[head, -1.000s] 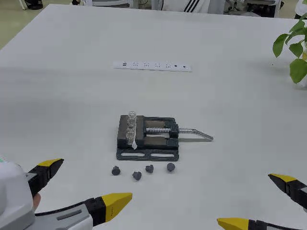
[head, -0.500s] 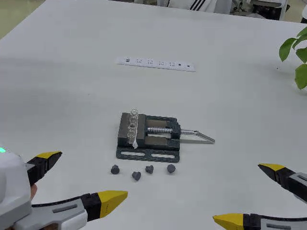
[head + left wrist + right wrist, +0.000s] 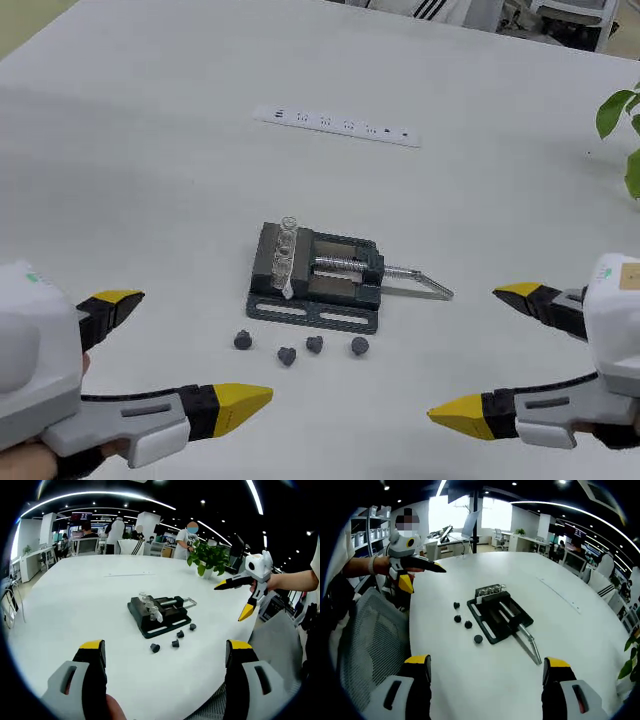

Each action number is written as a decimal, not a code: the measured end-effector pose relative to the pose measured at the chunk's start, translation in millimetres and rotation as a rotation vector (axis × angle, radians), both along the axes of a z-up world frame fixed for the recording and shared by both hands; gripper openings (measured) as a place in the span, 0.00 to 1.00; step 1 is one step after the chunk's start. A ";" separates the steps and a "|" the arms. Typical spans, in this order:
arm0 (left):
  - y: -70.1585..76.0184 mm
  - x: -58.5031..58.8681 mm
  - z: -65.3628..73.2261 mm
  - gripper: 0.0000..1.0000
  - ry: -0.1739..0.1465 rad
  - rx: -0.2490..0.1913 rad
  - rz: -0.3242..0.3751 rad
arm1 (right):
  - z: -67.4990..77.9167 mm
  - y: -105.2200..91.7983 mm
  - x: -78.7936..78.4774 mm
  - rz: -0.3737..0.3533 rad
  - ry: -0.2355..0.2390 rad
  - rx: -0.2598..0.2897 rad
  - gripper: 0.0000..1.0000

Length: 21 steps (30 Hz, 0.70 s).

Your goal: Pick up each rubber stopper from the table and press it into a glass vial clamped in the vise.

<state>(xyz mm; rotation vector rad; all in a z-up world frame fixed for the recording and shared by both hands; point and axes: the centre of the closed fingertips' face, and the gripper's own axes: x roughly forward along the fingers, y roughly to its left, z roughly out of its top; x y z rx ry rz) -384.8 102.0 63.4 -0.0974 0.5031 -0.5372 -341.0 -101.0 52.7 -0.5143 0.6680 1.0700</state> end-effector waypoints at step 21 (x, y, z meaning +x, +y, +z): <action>4.0 -10.0 -2.9 0.99 -0.004 0.052 -0.041 | -27.6 48.0 6.3 0.513 0.020 -0.278 0.57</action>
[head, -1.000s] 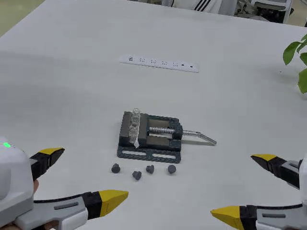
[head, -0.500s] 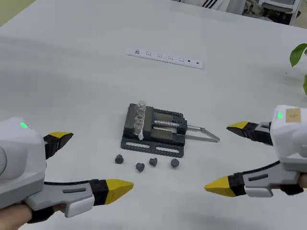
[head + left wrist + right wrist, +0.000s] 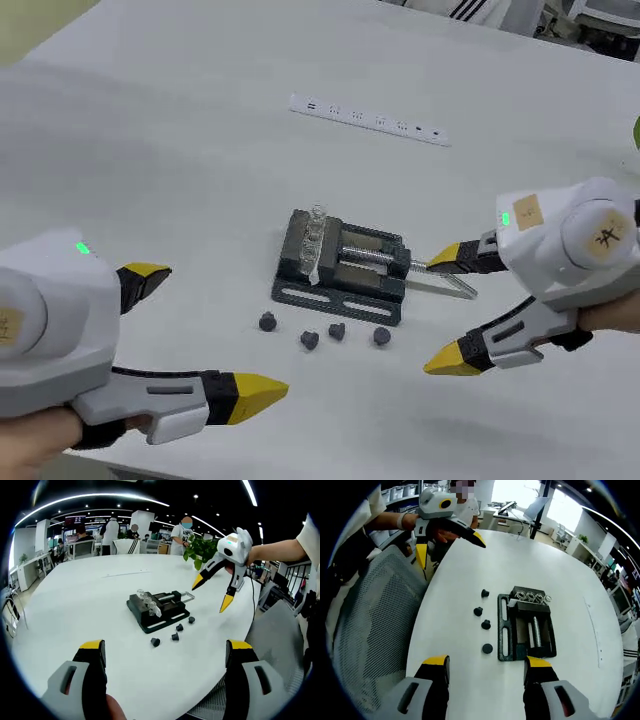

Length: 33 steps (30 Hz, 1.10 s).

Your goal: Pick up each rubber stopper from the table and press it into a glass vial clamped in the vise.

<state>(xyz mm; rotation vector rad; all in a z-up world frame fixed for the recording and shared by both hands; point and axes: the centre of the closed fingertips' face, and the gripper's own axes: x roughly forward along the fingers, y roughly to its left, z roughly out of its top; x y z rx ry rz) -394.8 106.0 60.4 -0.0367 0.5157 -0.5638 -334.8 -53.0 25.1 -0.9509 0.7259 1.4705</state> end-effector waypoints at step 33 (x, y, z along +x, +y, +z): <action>-1.6 -1.2 -6.0 0.99 0.024 -0.029 0.009 | -46.5 19.7 0.8 0.301 -0.032 -0.149 0.12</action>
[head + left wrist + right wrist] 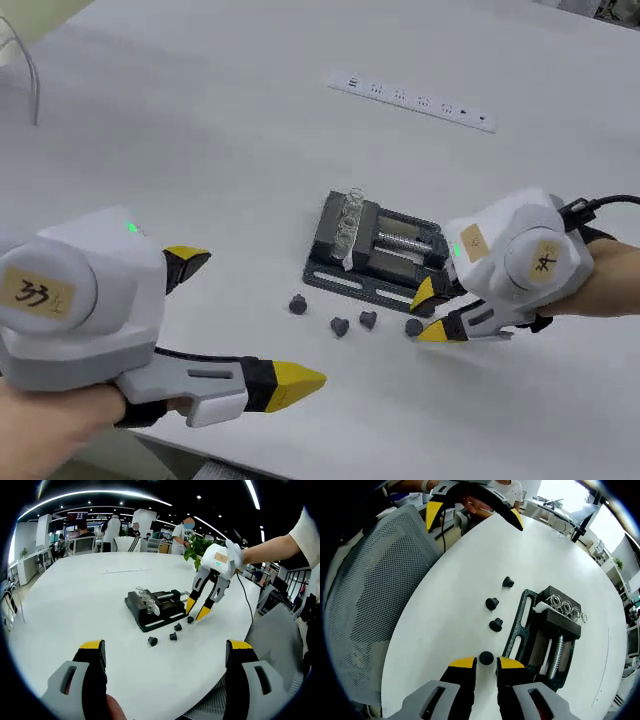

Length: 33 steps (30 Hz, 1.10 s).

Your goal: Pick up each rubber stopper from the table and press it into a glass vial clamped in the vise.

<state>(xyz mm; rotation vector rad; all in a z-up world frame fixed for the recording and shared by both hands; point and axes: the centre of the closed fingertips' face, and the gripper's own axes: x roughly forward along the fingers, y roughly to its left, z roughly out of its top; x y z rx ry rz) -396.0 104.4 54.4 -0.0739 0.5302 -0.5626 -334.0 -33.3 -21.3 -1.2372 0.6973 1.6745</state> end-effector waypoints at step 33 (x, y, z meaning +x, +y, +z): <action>-7.9 -3.0 -1.4 0.99 0.013 -0.013 0.001 | -4.6 -1.1 -4.0 0.027 0.000 -0.030 0.08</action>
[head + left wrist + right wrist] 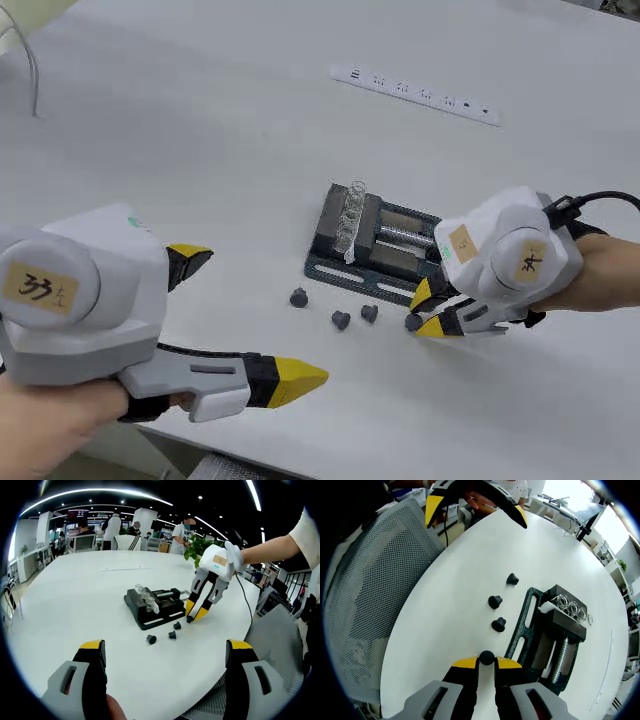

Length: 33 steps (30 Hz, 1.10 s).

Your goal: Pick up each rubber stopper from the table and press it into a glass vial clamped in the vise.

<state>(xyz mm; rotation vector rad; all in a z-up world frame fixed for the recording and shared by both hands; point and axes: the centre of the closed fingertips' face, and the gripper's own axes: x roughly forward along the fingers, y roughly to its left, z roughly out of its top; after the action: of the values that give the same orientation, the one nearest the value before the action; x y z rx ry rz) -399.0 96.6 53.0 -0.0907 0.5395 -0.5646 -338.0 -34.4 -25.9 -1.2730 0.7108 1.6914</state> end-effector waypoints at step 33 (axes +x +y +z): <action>11.3 5.2 2.2 0.99 -0.019 -0.003 0.004 | 35.8 22.1 16.9 -0.123 0.094 0.046 0.06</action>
<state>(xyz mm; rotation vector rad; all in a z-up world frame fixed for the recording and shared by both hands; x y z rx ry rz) -393.7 107.9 55.2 -0.0889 0.5203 -0.5617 -321.1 -12.3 9.9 -1.1019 0.7846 1.6660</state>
